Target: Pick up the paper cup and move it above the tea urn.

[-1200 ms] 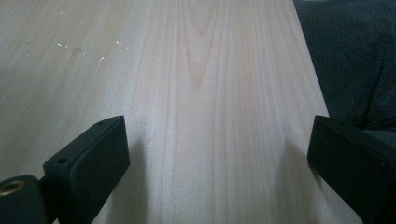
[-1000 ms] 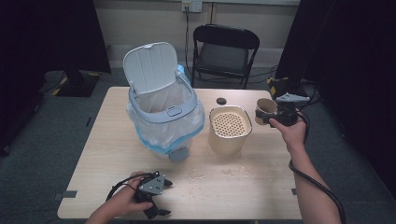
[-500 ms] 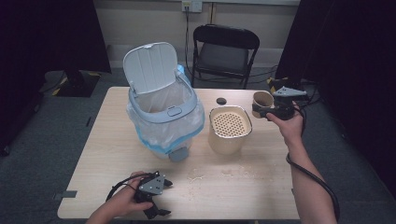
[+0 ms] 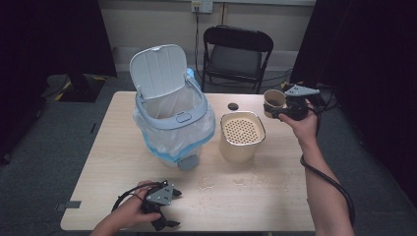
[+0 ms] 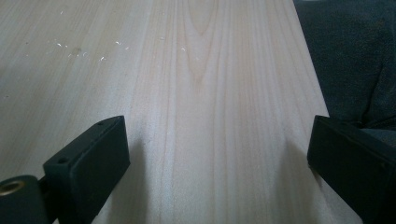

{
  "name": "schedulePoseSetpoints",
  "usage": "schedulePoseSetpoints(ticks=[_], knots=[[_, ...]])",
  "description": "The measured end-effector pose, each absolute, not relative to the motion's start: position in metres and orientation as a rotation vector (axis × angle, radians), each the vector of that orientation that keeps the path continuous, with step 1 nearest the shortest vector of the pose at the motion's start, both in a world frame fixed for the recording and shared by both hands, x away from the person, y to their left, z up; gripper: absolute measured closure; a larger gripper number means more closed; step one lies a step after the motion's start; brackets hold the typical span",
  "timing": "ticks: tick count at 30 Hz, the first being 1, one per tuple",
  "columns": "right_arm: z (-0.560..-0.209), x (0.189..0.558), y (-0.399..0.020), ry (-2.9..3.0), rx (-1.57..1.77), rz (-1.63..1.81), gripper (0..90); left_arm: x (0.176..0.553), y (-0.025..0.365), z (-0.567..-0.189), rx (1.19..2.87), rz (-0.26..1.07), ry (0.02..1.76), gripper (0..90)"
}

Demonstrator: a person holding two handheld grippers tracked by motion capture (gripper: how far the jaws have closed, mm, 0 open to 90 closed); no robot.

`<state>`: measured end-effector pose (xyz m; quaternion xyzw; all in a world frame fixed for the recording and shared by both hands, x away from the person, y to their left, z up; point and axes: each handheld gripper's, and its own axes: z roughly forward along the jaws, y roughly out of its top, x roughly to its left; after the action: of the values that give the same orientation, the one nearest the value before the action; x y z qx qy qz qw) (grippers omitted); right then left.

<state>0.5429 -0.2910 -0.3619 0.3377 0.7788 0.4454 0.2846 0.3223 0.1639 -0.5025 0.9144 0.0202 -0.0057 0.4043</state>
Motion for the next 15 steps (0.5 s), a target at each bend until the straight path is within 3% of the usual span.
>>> schedulePoseSetpoints(ticks=[15], knots=[[-0.355,0.549,-0.279,2.108,0.822,1.150,28.6,0.322,0.164,-0.502,2.310,-0.016,0.050,5.0]])
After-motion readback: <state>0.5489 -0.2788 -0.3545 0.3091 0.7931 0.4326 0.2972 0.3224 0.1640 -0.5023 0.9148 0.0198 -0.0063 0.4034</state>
